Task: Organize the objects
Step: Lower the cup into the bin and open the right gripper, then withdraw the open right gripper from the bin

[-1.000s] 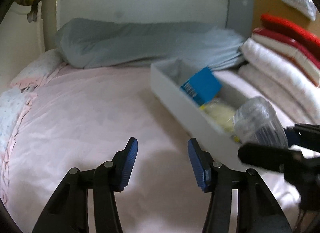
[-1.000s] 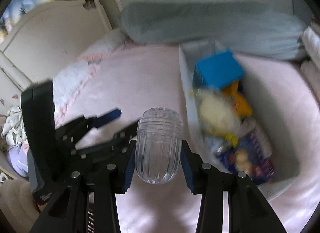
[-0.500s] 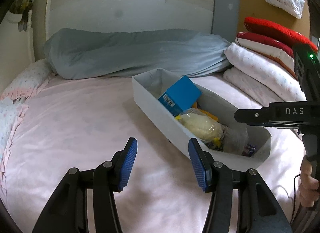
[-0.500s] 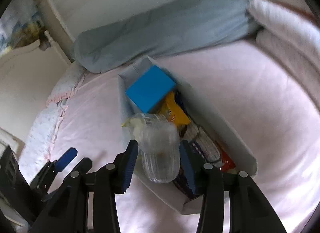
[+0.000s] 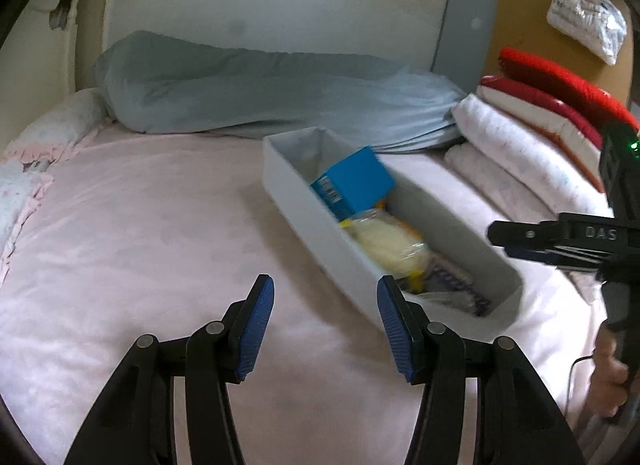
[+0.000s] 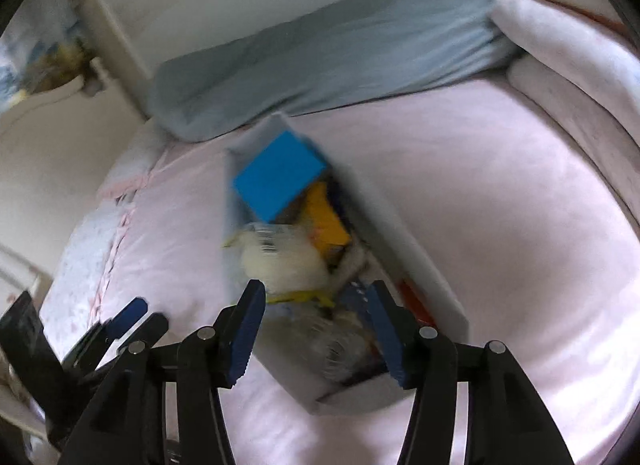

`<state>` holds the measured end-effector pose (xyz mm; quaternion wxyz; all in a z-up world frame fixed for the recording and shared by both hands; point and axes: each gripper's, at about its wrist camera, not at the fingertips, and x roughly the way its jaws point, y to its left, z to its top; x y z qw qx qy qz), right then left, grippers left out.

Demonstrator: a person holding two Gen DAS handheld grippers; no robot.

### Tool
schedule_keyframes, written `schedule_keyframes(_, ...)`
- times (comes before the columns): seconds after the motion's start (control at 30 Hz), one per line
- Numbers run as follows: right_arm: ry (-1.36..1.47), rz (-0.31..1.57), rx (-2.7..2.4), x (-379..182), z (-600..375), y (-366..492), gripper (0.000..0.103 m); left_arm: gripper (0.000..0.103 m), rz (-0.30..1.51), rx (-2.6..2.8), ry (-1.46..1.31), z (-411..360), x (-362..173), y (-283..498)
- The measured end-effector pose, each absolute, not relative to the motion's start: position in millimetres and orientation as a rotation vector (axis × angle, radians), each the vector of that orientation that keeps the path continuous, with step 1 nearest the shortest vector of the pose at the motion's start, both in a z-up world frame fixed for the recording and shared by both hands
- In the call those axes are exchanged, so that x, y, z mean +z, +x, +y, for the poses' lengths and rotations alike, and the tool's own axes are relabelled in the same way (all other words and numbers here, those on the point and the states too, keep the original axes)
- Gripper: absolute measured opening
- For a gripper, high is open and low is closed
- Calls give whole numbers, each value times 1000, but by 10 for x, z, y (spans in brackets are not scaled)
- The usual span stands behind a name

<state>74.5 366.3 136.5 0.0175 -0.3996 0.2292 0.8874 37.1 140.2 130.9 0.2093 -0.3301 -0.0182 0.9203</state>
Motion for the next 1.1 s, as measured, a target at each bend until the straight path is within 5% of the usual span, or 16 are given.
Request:
schedule_keyframes(0.2,-1171,584,2803,1387,3271,763,59,54,11,2612,-1025,1514,1318,450)
schedule_keyframes(0.47,-1307,21,3184,1018,2035,413,59,53,204,2823,-1348,1114,791,239)
schedule_keyframes(0.77,-1673,-347,2888,93,1890,33,58,56,-98,2922,-1565,670,139,183)
schedule_keyframes(0.93,-1552,-312,2962,76,1963,158,66,70,61,2921,-1598,706,90,117)
schedule_keyframes(1.1,-1552,-276,2980,77,2009,199,69,75,-6,2911,-1605,633,81,114)
